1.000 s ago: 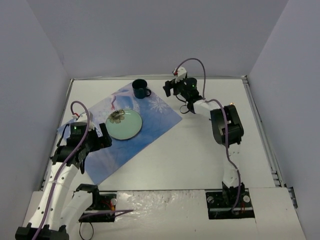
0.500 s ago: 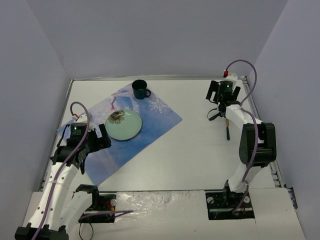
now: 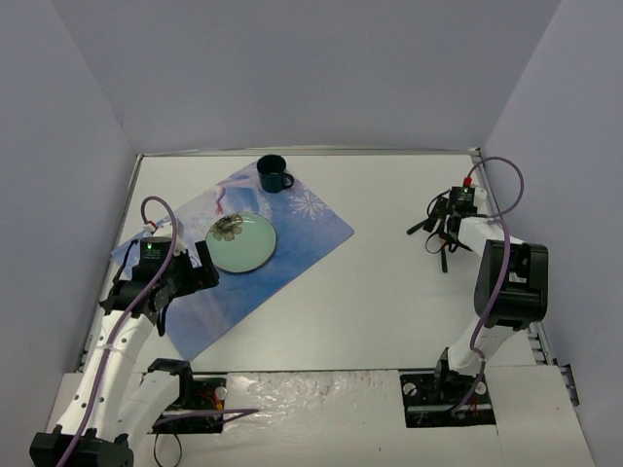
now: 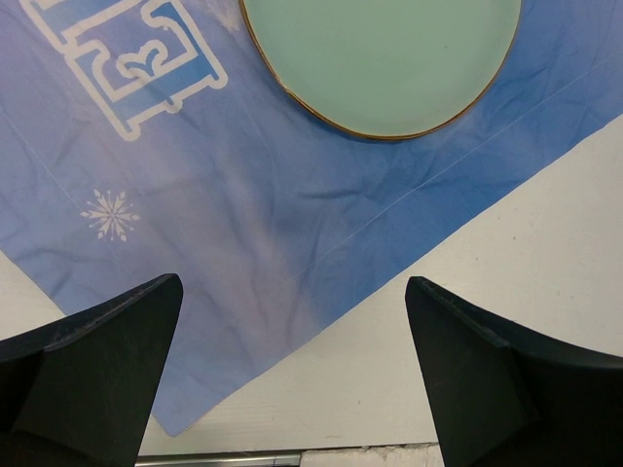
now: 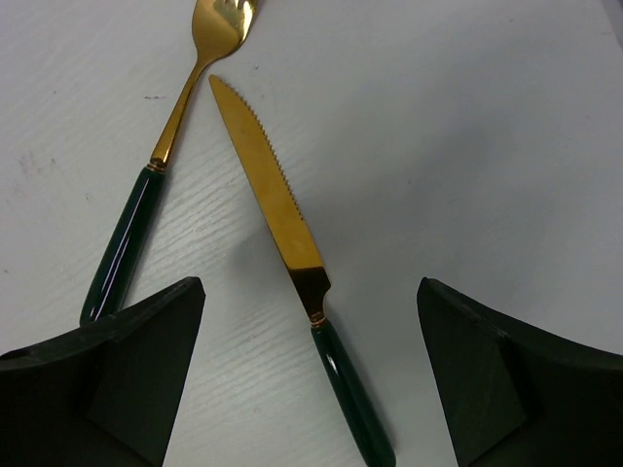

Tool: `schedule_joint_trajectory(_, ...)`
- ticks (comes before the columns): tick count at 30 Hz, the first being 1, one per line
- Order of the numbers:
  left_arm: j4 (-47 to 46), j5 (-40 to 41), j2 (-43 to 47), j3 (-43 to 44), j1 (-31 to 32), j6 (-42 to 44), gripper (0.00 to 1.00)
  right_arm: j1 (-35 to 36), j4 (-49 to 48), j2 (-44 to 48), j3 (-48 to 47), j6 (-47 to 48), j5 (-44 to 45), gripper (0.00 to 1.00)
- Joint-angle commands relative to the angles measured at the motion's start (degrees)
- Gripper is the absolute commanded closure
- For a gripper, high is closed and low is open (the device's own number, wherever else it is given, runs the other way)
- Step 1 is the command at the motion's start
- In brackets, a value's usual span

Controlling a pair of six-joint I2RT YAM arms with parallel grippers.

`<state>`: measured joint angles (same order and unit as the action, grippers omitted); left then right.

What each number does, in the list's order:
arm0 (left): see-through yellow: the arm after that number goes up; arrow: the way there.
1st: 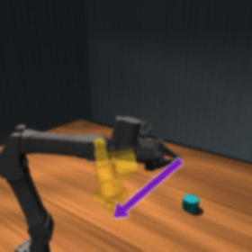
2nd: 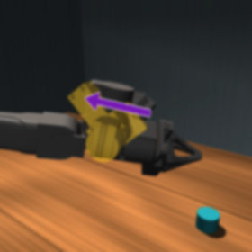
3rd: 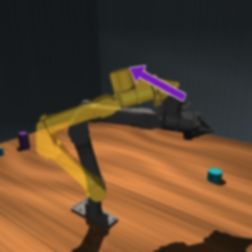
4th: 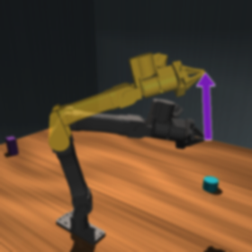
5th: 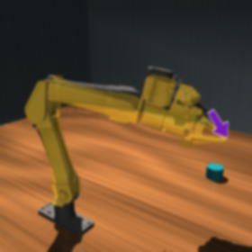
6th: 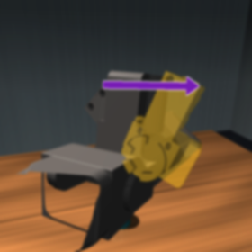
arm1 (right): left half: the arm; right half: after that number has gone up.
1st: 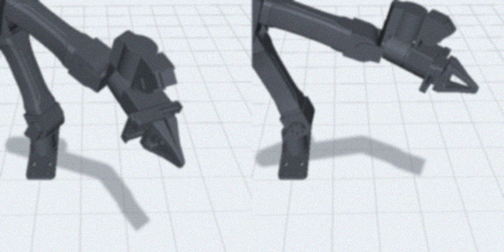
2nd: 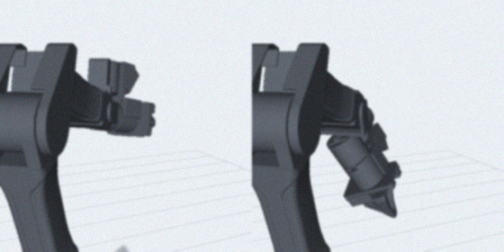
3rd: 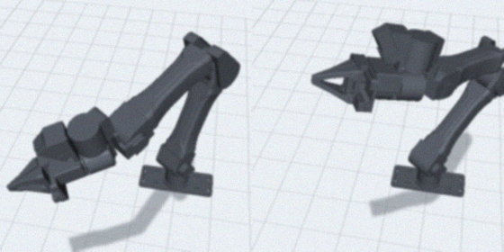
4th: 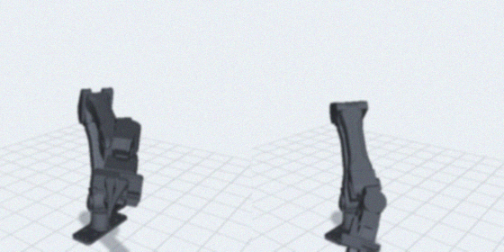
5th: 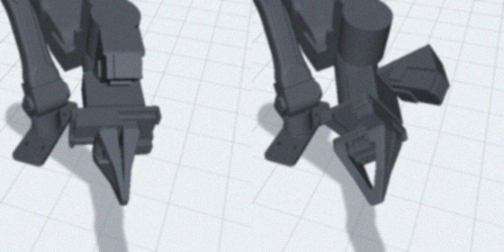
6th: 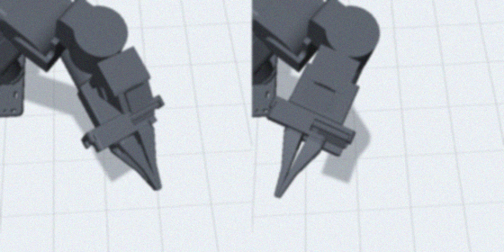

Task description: Set the dinner table for one person

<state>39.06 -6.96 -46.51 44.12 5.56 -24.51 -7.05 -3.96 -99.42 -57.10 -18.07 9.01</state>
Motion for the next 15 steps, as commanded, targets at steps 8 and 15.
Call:
schedule_joint_trajectory(8, -2.29, -1.25, 0.13, 1.07, 0.15, -0.29, 0.03, 0.35, 3.14, 3.51, 4.28, 0.22, -5.99, 0.25)
schedule_joint_trajectory(15, -2.70, -2.51, 0.23, 0.97, 0.20, -0.12, 0.03, 0.28, 3.70, 5.90, 7.40, 2.62, -6.94, 0.37)
